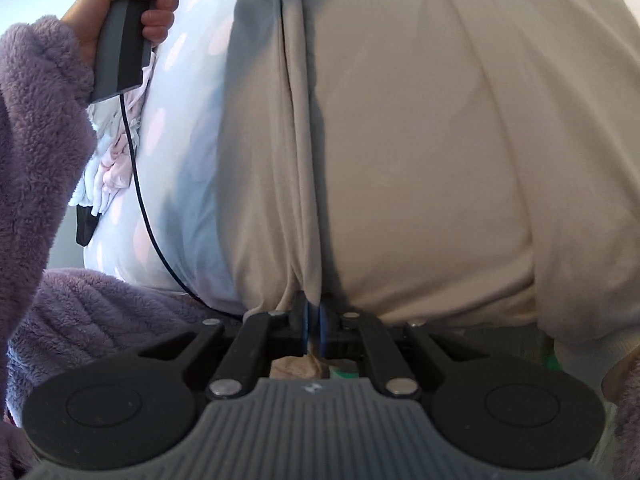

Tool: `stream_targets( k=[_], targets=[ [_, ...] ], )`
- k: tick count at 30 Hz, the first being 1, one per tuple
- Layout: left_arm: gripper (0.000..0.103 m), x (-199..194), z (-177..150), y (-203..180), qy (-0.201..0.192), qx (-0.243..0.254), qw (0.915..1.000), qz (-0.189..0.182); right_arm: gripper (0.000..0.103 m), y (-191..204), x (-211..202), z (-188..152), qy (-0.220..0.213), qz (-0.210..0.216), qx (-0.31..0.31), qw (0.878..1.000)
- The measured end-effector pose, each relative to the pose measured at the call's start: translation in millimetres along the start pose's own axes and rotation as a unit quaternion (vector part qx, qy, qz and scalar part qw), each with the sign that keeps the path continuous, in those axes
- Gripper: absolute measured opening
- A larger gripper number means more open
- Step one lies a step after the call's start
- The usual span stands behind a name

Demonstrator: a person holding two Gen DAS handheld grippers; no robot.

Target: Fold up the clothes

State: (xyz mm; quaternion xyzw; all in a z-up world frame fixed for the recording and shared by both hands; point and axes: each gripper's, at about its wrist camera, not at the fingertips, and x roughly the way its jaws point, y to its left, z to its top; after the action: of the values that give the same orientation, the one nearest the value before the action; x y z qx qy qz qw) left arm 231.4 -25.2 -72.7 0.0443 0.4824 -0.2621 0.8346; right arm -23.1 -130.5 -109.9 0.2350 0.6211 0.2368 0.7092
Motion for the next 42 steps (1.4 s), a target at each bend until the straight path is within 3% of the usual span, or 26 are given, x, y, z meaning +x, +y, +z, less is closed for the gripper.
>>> stream_targets(
  k=[2, 5, 9, 13, 17, 19, 22, 26, 31, 34, 36, 38, 39, 40, 42],
  targets=[
    [0.025, -4.4, -1.6, -0.1, -0.005, -0.005, 1.0, 0.0, 0.007, -1.5, 1.0, 0.0, 0.0, 0.002, 0.0, 1.0],
    [0.038, -27.4, -7.4, -3.7, -0.02, -0.001, 0.9998, 0.001, 0.007, -4.4, -2.4, 0.1, -0.003, -0.002, -0.011, 1.0],
    [0.04, -68.0, -29.9, -11.8, -0.028, 0.026, 0.9993, -0.002, 0.009, 3.8, -8.1, 0.1, -0.005, -0.026, -0.031, 0.999],
    [0.051, -111.2, -67.2, -21.3, -0.043, 0.062, 0.9971, -0.012, 0.026, 9.1, -21.0, -3.9, -0.009, -0.057, -0.055, 0.997],
    [0.052, -147.0, -113.3, -35.1, -0.039, 0.094, 0.9947, -0.011, 0.029, 22.6, -37.7, -13.6, -0.032, -0.074, -0.136, 0.987],
    [0.048, -158.9, -143.2, -45.7, -0.021, 0.116, 0.9928, -0.019, 0.032, 15.9, -48.2, -16.9, -0.029, -0.08, -0.174, 0.981],
    [0.047, -173.5, -190.9, -62.9, 0.003, 0.154, 0.9878, -0.025, 0.039, 11.1, -42.6, -19.8, -0.012, -0.08, -0.172, 0.982],
    [0.047, -178.3, -246.0, -90.5, 0.026, 0.222, 0.9744, -0.02, 0.04, 2.9, -32.2, -24.8, 0.003, -0.092, -0.167, 0.982],
    [0.046, -162.9, -286.7, -120.6, 0.04, 0.308, 0.9506, -0.01, 0.04, -0.5, -25.9, -27.7, 0.007, -0.09, -0.165, 0.982],
    [0.031, -146.5, -312.3, -133.0, 0.05, 0.355, 0.9336, 0.005, 0.04, -3.3, -25.1, -26.8, 0.008, -0.079, -0.157, 0.984],
    [0.027, -135.6, -321.9, -139.0, 0.055, 0.384, 0.9211, 0.029, 0.04, 1.8, -14.3, -31.1, 0.012, -0.069, -0.152, 0.986],
    [0.015, -130.3, -325.6, -139.9, 0.052, 0.394, 0.9168, 0.036, 0.036, 2.8, -10.2, -31.9, 0.012, -0.065, -0.146, 0.987],
    [0.012, -130.2, -324.8, -139.6, 0.051, 0.393, 0.9175, 0.036, 0.027, 2.8, -9.1, -32.3, 0.011, -0.065, -0.143, 0.988],
    [0.003, -131.2, -323.6, -139.3, 0.05, 0.391, 0.9185, 0.034, 0.008, 4.7, -5.6, -32.4, 0.012, -0.067, -0.142, 0.988],
    [0.001, -136.3, -323.2, -138.9, 0.047, 0.391, 0.9188, 0.025, 0.005, 3.6, -10.6, -33.2, 0.008, -0.064, -0.138, 0.988]
  ],
)
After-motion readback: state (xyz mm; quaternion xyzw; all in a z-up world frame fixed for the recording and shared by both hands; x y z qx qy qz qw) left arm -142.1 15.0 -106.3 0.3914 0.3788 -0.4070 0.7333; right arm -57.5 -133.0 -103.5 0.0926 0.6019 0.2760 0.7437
